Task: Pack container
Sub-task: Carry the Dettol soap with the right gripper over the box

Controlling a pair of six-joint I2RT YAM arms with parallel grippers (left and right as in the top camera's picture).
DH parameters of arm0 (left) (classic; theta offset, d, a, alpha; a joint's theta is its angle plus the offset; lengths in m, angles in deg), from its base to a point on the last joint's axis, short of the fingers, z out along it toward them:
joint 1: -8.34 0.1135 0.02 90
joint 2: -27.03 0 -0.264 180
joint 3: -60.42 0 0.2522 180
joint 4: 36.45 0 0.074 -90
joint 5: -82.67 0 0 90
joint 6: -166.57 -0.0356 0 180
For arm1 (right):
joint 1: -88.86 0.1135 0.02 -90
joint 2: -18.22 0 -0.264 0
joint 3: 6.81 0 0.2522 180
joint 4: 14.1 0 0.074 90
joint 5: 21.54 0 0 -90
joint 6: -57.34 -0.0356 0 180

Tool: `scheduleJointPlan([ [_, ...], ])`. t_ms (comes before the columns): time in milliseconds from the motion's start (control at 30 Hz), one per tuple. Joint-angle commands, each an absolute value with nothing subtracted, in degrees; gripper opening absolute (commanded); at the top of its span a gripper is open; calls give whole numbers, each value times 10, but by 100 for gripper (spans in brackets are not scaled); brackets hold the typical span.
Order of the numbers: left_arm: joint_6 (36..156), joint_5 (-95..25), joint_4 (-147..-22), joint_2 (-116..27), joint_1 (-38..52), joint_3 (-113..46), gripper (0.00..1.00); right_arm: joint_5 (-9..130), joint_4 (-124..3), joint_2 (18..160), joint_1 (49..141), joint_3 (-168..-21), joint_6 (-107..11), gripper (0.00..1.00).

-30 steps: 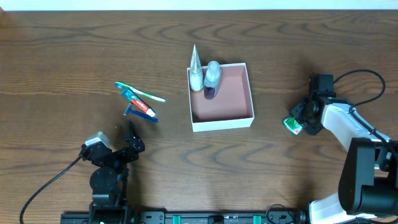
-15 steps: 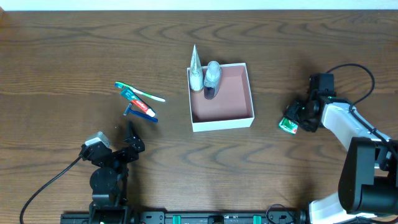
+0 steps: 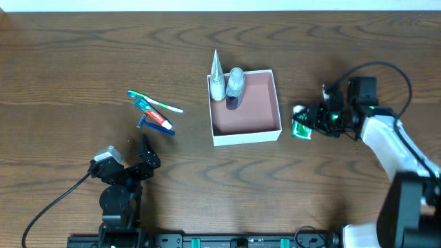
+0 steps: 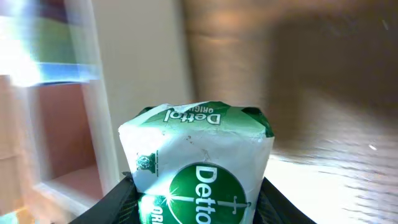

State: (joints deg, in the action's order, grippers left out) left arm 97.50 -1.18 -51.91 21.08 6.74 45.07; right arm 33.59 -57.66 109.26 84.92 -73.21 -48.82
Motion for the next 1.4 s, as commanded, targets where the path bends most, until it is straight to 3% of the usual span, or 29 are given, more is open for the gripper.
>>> scheduleJointPlan([
  [0, 969, -7, -538, 211, 69, 464, 98, 276, -582, 1023, 857, -749, -467, 16],
  [233, 969, -7, -538, 211, 69, 464, 98, 270, -588, 929, 869, -749, -458, 17],
  [433, 969, -7, -538, 211, 69, 464, 98, 296, -555, 908, 943, -748, -408, 15],
  [967, 969, -7, -538, 211, 69, 464, 98, 550, -405, 978, 1194, -748, -287, 18],
  [1367, 969, -7, -538, 211, 69, 464, 98, 562, -305, 1076, 1223, -748, -184, 22],
])
